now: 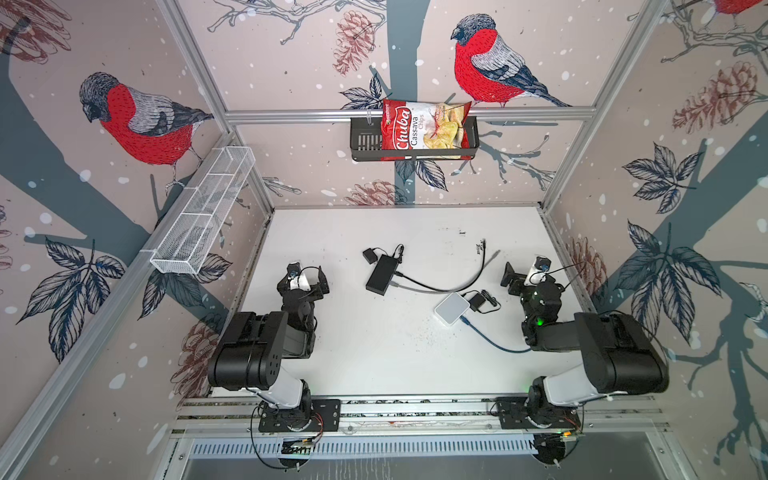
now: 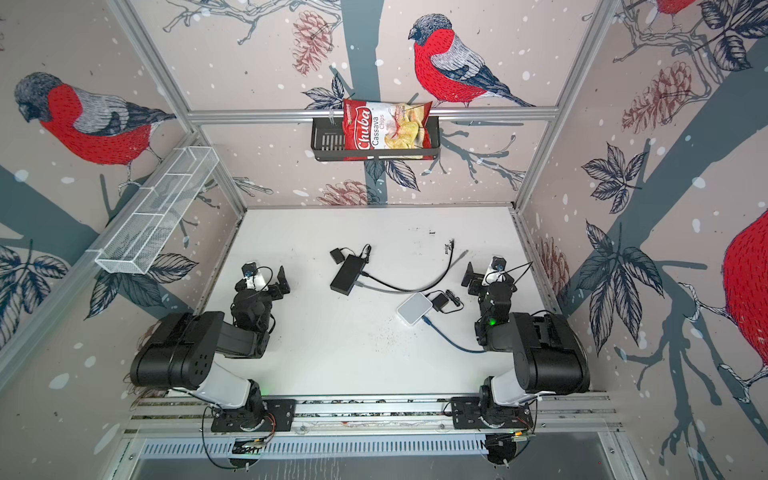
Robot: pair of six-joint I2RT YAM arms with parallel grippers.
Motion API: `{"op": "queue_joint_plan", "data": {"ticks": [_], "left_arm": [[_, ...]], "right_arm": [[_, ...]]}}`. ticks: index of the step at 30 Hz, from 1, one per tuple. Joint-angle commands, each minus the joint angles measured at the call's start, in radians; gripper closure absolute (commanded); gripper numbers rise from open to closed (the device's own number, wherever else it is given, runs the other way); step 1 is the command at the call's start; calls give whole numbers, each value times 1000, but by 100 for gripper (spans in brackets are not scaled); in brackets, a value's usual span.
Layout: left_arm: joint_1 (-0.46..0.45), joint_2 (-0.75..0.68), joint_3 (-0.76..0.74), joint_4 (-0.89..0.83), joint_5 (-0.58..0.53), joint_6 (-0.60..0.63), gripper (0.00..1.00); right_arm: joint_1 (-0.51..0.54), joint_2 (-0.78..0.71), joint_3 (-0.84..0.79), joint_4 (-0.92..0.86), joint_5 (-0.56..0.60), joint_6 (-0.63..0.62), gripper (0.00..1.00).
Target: Insert the plug into the switch port
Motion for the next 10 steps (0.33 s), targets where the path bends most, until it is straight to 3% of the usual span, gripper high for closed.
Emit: {"op": "queue_joint_plan", "data": {"ticks": [1, 10], "left_arm": [[-3, 1, 6, 36, -14, 13, 4], [-4, 1, 7, 37, -15, 13, 4]], "right_arm": [[-2, 0, 5, 2, 24, 8, 1], [-8, 0, 6, 2, 15, 11, 1]]}}
